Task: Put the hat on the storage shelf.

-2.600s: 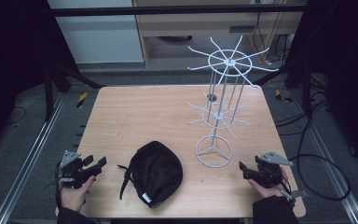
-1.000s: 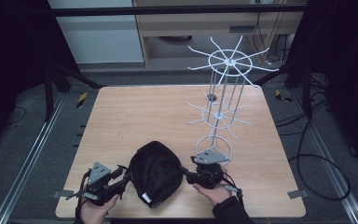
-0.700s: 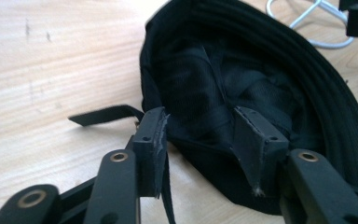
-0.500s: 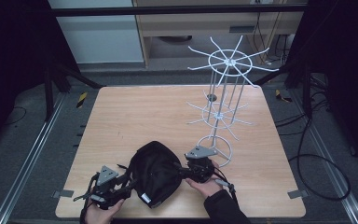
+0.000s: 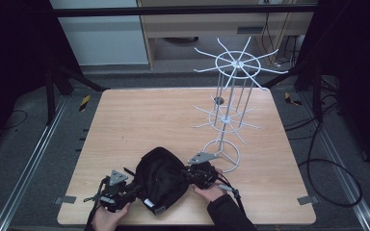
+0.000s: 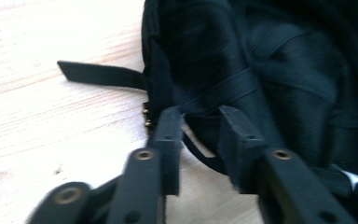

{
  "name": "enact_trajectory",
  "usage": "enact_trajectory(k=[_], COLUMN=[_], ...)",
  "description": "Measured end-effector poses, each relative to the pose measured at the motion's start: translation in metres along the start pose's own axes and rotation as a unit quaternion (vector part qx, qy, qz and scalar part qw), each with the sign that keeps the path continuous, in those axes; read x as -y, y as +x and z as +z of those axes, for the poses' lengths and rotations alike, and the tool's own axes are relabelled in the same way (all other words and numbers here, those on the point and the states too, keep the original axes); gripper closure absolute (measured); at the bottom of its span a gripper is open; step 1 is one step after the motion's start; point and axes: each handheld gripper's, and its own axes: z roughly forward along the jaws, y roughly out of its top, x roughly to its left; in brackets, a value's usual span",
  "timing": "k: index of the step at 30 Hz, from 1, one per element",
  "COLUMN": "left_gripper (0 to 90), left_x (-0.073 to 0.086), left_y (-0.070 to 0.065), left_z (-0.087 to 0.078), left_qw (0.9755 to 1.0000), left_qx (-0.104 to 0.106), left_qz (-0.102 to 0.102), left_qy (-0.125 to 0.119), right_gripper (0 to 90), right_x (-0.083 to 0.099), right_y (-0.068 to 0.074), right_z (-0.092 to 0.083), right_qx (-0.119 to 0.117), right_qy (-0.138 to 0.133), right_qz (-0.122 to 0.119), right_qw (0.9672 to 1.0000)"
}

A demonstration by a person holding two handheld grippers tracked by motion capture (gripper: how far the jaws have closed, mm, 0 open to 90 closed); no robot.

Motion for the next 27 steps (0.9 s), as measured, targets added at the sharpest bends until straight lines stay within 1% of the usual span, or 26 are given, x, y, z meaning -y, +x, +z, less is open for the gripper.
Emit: enact_trajectory(k=[3,5,9,13,15,16,17,18,19,22,23,27], left_gripper=[85.5,88.2,89.1,89.2,89.1,88.9,88.7,88.1,86.8,86.6,87.2,88.1], left_x=[0.0,-0.001,-0.003,-0.005,-0.005,-0.005,-0.005,-0.005,-0.005,-0.005,-0.005,-0.005], left_y=[0.002,0.002,0.005,0.012,0.016,0.016,0.017,0.017,0.018,0.018,0.018,0.016], left_z=[0.005,0.006,0.006,0.006,0.005,0.005,0.004,0.002,0.001,0.0,0.001,0.003], left_qw=[0.9999,0.9999,0.9999,1.0,1.0,1.0,0.9999,0.9999,0.9998,0.9998,0.9998,0.9999], left_qx=[0.007,0.006,0.004,0.001,0.002,0.003,0.005,0.008,0.008,0.011,0.01,0.008], left_qz=[0.002,0.008,0.013,0.007,0.003,0.001,0.0,-0.002,-0.002,-0.002,0.0,0.006], left_qy=[0.011,0.011,0.01,0.002,-0.003,-0.006,-0.01,-0.014,-0.019,-0.018,-0.017,-0.011], right_gripper=[76.1,75.9,74.7,72.4,69.3,66.0,64.8,63.3,61.9,61.3,61.6,65.3], right_x=[0.002,0.004,0.008,0.013,0.013,0.013,0.012,0.011,0.01,0.009,0.009,0.011], right_y=[0.001,0.001,0.003,0.008,0.01,0.011,0.011,0.01,0.009,0.007,0.007,0.006], right_z=[-0.002,-0.004,-0.009,-0.013,-0.014,-0.015,-0.015,-0.015,-0.016,-0.014,-0.012,-0.001], right_qx=[-0.001,-0.004,-0.009,-0.016,-0.019,-0.014,-0.012,-0.012,-0.013,-0.013,-0.014,-0.018], right_qy=[0.002,0.002,0.002,0.007,0.006,0.004,0.002,-0.003,-0.006,-0.001,0.002,0.022], right_qz=[0.003,0.007,0.011,0.014,0.013,0.011,0.01,0.007,0.01,0.021,0.02,0.036], right_qw=[1.0,1.0,0.9999,0.9997,0.9997,0.9998,0.9999,0.9999,0.9999,0.9997,0.9997,0.999])
